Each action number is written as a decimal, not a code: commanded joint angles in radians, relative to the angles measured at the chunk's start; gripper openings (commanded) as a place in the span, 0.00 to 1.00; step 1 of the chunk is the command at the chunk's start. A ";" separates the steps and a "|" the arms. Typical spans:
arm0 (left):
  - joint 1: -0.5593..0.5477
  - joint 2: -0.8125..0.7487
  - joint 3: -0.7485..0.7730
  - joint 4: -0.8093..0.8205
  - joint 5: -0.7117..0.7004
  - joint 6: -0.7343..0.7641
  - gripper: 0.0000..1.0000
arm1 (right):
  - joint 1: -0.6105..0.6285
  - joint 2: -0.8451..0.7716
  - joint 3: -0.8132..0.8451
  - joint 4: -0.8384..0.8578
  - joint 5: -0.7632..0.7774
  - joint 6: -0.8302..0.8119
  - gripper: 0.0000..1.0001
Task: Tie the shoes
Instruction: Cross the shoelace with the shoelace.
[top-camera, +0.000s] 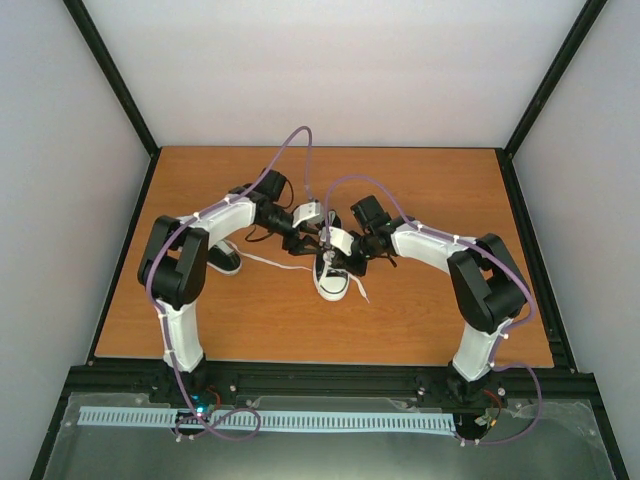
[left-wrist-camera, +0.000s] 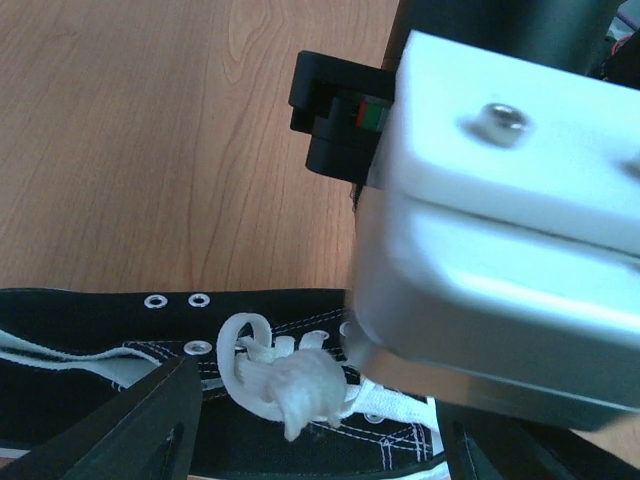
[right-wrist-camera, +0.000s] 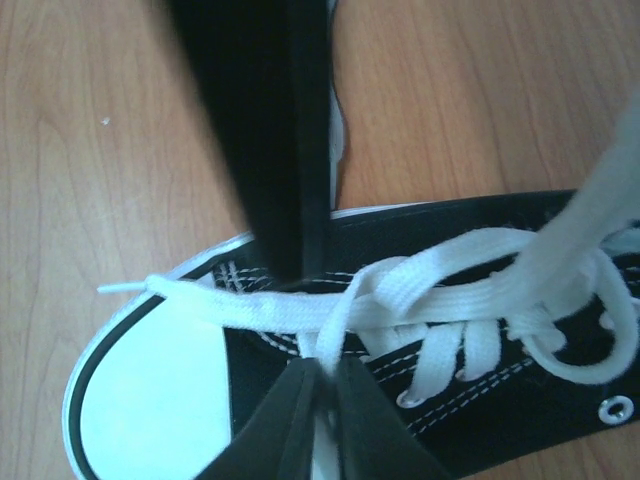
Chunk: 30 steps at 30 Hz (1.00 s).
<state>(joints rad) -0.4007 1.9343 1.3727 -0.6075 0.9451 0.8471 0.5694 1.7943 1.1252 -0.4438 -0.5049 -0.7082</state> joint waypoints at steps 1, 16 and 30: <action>-0.024 0.010 0.032 0.033 0.023 -0.036 0.67 | 0.006 -0.001 0.018 0.015 0.011 0.004 0.03; -0.049 0.043 0.067 0.042 0.024 -0.093 0.28 | -0.015 -0.080 -0.005 0.042 0.016 0.121 0.03; -0.041 0.013 0.035 -0.025 -0.062 0.033 0.01 | -0.080 -0.073 -0.003 0.057 0.012 0.213 0.03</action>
<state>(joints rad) -0.4454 1.9617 1.4029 -0.6113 0.9108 0.8089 0.5018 1.7386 1.1137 -0.4007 -0.4850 -0.5282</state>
